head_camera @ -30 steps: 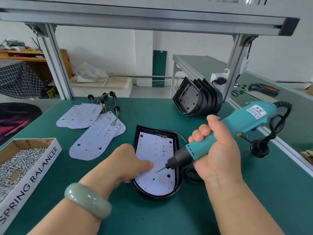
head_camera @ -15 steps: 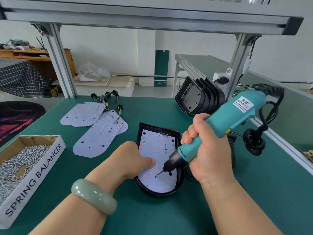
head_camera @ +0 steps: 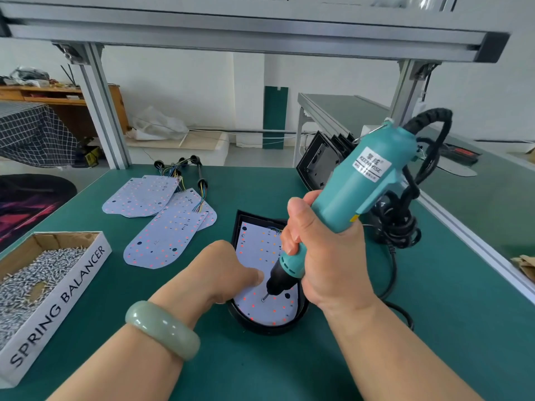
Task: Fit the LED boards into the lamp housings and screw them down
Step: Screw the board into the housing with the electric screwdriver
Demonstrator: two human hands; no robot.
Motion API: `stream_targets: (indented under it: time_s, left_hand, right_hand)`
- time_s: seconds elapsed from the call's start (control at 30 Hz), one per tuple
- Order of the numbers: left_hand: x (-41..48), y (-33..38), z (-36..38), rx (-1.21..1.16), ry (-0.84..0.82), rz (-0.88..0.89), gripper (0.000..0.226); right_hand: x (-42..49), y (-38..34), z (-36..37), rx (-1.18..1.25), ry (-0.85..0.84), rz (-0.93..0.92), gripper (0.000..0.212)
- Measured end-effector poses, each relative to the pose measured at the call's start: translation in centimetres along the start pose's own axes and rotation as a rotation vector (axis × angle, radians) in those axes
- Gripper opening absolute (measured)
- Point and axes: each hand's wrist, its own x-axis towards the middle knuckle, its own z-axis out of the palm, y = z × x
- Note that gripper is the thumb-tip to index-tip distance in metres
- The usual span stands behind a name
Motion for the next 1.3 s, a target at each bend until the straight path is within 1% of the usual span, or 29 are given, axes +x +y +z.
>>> stream_targets:
  time_s: [0.2, 0.37, 0.47, 0.53, 0.67, 0.73, 0.83, 0.9, 1.0, 1.07, 1.13, 1.17, 1.23, 1.3]
  left_hand:
    - [-0.1, 0.1, 0.0, 0.081, 0.057, 0.012, 0.048]
    - [-0.1, 0.1, -0.2, 0.09, 0.032, -0.004, 0.045]
    - [-0.2, 0.1, -0.1, 0.058, 0.013, -0.016, 0.043]
    - [-0.2, 0.1, 0.1, 0.032, 0.005, -0.015, 0.042]
    - [-0.1, 0.2, 0.1, -0.023, -0.038, -0.007, 0.041]
    - [0.0, 0.2, -0.1, -0.037, -0.055, -0.011, 0.04]
    - [0.2, 0.2, -0.4, -0.029, -0.078, -0.021, 0.039]
    - [0.2, 0.3, -0.4, -0.017, -0.085, -0.024, 0.038]
    - [0.1, 0.4, -0.2, 0.045, -0.07, -0.019, 0.04]
    - [-0.1, 0.6, -0.4, 0.167, -0.027, -0.018, 0.039]
    - [-0.2, 0.5, -0.6, 0.215, -0.007, -0.017, 0.04]
    - [-0.2, 0.3, -0.6, 0.201, -0.009, -0.017, 0.041]
    - [-0.2, -0.1, -0.6, 0.15, -0.013, -0.011, 0.041]
    - [-0.1, -0.6, -0.5, 0.077, -0.015, -0.009, 0.04]
  right_hand:
    - [-0.1, 0.0, -0.2, 0.0, -0.009, 0.002, 0.026]
    - [0.0, -0.1, -0.7, 0.023, -0.005, 0.007, 0.02]
    - [0.4, -0.2, -1.2, 0.048, 0.073, 0.048, 0.018]
    - [0.8, -0.4, -1.5, 0.008, 0.139, 0.08, 0.018]
    - [1.5, -0.7, -1.7, -0.034, 0.235, 0.111, 0.028]
    - [1.6, -0.8, -1.6, -0.04, 0.232, 0.13, 0.036]
    - [1.7, -1.0, -1.4, -0.033, 0.212, 0.158, 0.035]
    - [1.9, -1.2, -1.3, -0.035, 0.22, 0.163, 0.039]
    - [1.9, -1.0, -0.6, -0.107, 0.258, 0.134, 0.03]
    - [1.7, -0.8, 0.4, -0.164, 0.235, 0.097, 0.021]
    - [1.8, -1.1, 1.2, -0.157, 0.197, 0.085, 0.019]
    - [2.0, -1.6, 1.4, -0.129, 0.195, 0.095, 0.02]
    - [2.7, -3.0, 0.9, -0.049, 0.247, 0.151, 0.027]
    - [3.5, -4.4, -0.8, -0.049, 0.311, 0.237, 0.031]
